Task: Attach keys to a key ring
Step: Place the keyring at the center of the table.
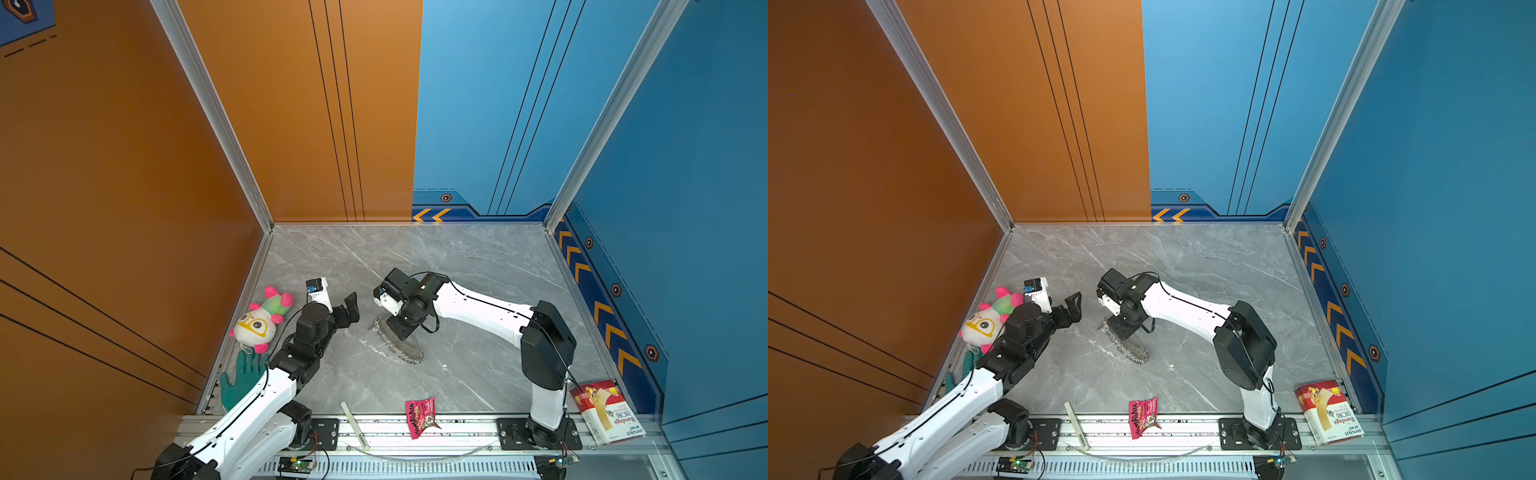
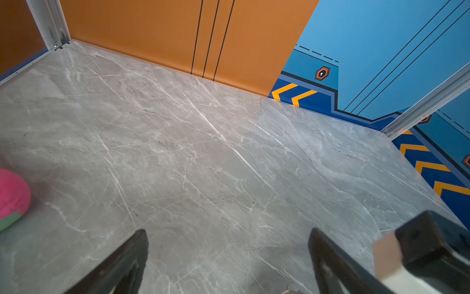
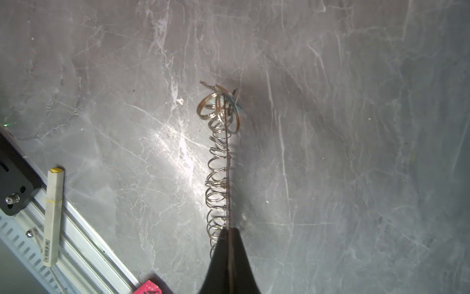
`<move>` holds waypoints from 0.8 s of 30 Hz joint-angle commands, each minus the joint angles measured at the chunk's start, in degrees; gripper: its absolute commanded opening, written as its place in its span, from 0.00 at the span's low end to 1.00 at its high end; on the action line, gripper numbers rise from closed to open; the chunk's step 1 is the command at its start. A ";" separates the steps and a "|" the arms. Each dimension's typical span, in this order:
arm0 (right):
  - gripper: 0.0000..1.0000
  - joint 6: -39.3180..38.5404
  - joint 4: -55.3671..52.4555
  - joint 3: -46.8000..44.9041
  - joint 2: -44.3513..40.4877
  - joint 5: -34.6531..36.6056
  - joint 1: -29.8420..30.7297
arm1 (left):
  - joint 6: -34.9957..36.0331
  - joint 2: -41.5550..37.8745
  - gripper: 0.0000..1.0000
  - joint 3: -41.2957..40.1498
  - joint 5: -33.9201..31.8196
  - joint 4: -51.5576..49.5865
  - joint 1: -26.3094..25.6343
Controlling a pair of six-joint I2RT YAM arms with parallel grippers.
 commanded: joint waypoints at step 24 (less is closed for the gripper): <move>0.19 1.11 8.28 -11.71 1.35 -3.29 -22.55 | 0.67 2.92 0.98 -2.16 0.22 1.64 3.03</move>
